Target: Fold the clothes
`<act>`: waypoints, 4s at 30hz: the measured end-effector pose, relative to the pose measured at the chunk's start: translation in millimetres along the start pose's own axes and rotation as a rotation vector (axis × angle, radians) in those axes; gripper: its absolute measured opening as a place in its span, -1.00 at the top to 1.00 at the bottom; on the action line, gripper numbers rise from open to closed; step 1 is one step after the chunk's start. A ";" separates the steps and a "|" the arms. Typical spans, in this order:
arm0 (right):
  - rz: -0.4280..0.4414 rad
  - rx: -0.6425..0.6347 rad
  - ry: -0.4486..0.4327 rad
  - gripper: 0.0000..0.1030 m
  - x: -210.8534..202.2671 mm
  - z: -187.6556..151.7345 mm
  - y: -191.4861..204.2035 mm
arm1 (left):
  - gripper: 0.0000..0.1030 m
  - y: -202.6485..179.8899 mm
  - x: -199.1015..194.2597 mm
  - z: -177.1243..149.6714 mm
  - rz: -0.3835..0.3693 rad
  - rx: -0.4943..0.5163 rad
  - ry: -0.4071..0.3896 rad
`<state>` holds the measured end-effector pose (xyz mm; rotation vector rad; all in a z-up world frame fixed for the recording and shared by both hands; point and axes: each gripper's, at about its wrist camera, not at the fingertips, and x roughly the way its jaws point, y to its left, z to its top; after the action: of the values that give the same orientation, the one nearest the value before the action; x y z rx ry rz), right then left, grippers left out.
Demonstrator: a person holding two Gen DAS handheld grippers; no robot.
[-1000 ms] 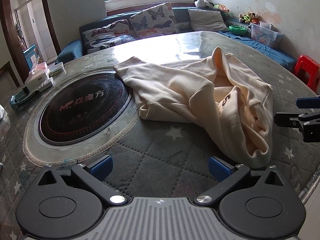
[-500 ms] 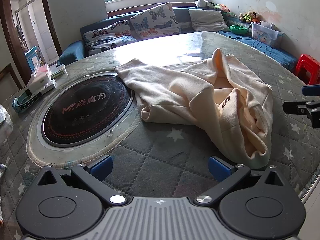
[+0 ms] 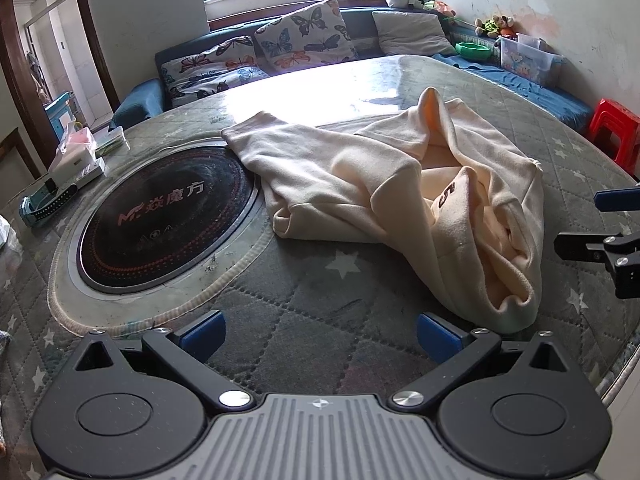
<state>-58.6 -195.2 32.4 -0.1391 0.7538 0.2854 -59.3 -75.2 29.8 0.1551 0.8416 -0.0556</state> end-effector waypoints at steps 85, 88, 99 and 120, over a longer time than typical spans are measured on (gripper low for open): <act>-0.292 0.294 -0.146 0.87 -16.1 17.6 -121.4 | 0.98 96.1 -33.8 25.3 -0.070 -0.150 -0.066; -0.326 0.339 -0.094 0.85 -14.3 -4.7 -126.9 | 0.94 80.7 -25.1 37.4 -0.098 -0.135 -0.065; -0.368 0.255 -0.042 0.04 -2.0 -13.8 -125.5 | -0.05 4.0 49.5 108.0 -0.105 -0.008 -0.062; -0.479 0.436 -0.154 -0.35 -16.9 -2.3 -182.4 | 0.91 58.2 12.5 51.5 -0.042 -0.114 -0.059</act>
<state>-16.4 -372.9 46.5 0.1157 0.5928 -0.3220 -6.6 -25.8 60.9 0.0286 0.7868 -0.0513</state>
